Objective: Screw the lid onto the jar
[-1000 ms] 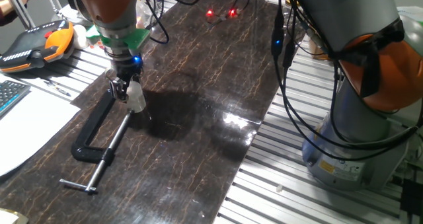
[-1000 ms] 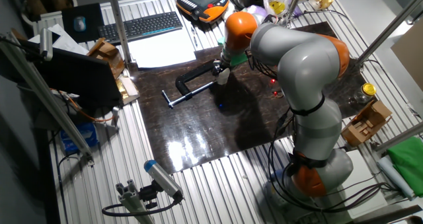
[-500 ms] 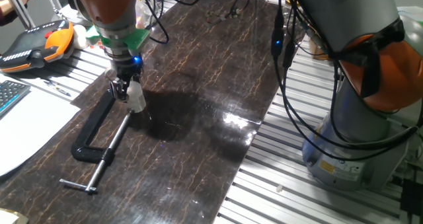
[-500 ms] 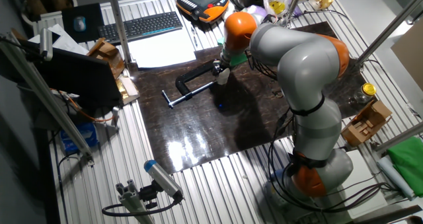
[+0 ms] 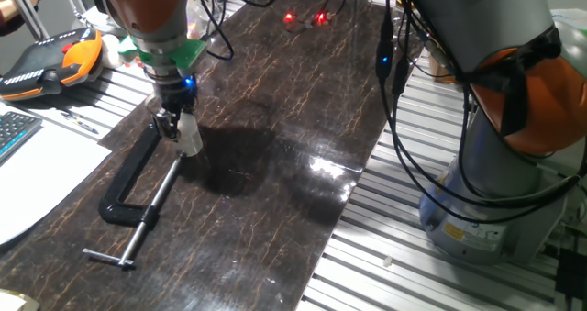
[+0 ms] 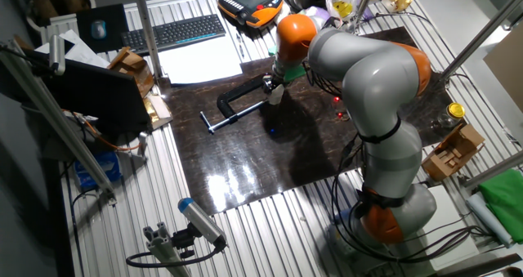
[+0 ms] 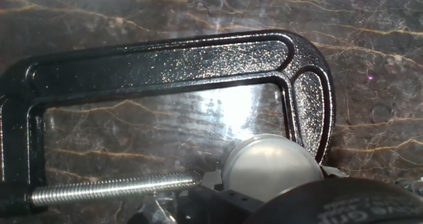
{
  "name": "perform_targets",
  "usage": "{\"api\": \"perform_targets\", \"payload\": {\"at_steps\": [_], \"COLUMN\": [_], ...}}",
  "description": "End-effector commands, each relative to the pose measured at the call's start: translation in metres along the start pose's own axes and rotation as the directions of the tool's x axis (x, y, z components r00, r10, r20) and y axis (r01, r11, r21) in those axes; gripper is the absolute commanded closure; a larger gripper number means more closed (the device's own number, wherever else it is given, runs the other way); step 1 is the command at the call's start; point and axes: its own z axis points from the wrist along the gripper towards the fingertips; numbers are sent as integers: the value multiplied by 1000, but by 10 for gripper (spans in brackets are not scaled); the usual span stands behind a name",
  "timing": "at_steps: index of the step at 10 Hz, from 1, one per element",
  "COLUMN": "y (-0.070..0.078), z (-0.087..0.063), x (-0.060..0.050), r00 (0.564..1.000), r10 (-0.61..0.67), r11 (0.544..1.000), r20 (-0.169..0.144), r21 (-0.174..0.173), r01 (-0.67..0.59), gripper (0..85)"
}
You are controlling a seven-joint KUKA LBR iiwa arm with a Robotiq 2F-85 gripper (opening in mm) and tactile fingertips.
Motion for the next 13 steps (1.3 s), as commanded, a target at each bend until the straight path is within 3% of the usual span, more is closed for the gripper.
{"api": "perform_targets", "payload": {"at_steps": [1,7,13], "y": [0,0,1], "z": [0,1,0], "x": [0,0,-1], "r00": [1000,998,972], "r10": [2,59,237], "r11": [1000,998,972], "r20": [1,2,0], "r21": [1,0,10], "r01": [-2,-59,-237], "gripper": [187,167,167]}}
